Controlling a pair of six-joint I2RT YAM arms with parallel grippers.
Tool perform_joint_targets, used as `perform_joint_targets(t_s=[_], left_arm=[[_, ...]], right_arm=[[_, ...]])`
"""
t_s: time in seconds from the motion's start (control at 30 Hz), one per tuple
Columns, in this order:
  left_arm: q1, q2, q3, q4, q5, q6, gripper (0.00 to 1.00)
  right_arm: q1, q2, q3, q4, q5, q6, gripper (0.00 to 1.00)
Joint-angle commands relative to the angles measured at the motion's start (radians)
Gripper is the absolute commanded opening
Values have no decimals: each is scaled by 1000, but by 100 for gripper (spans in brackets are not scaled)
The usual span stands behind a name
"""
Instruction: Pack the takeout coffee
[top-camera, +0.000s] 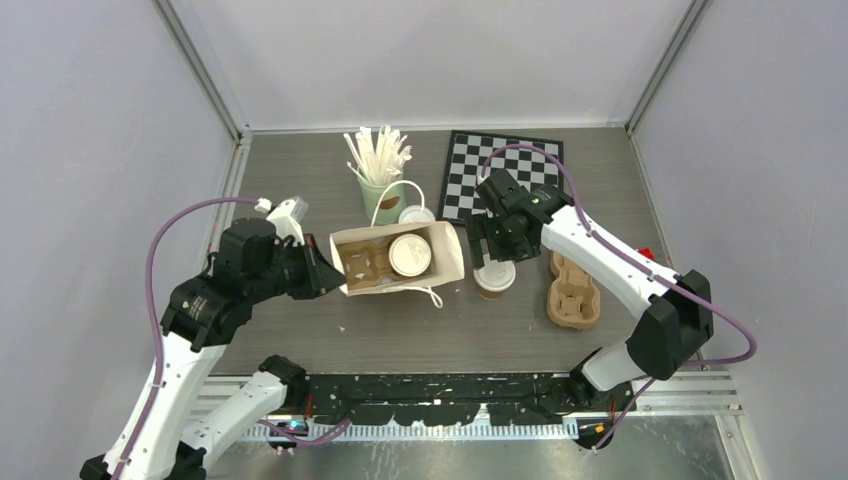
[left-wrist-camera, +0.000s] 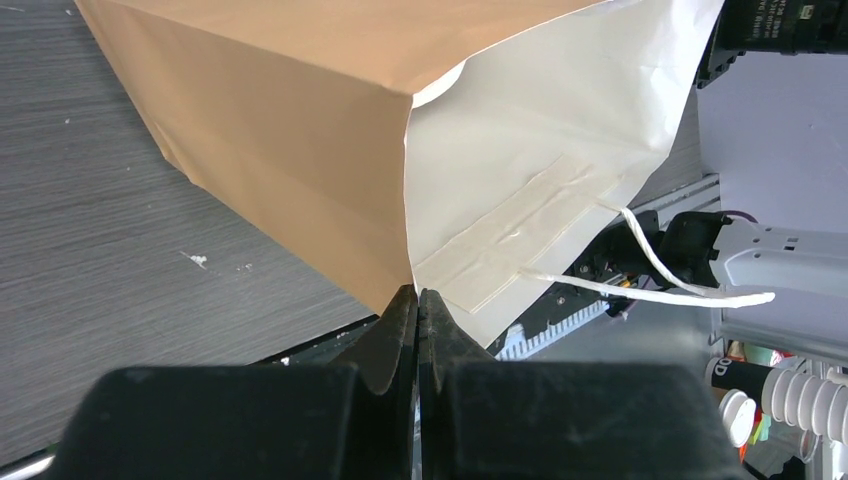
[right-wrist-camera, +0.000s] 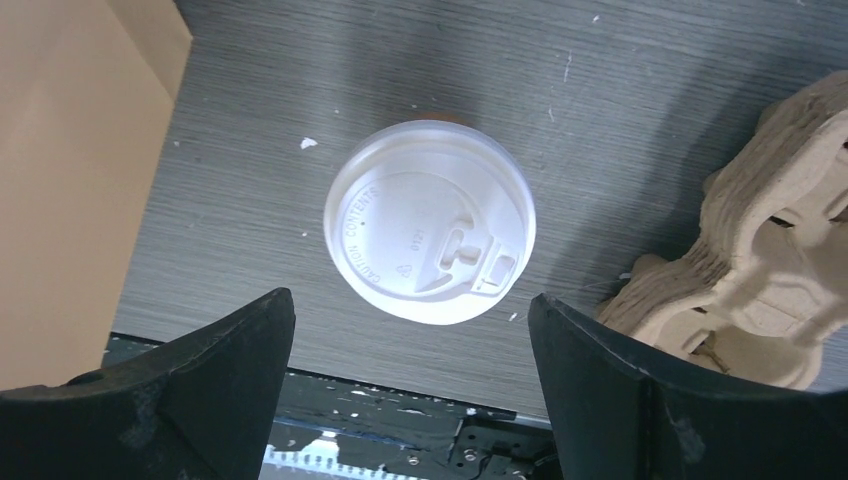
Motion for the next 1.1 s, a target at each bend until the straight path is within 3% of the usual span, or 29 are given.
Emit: perform_joint_targets(t_s=[0.0, 0.5, 0.77, 1.07], left_arm=[[-5, -13, 21, 54, 6, 19, 0], [-5, -12, 15, 58, 5, 12, 0], [-5, -11, 18, 58, 8, 18, 0], [-5, -24, 10, 46, 0, 21, 0]], right_arm=[[13, 14, 41, -15, 61, -65, 91], [76, 58, -9, 96, 111, -102, 91], [78, -40, -156, 262, 201, -36, 91], [80, -208, -263, 401, 203, 16, 92]])
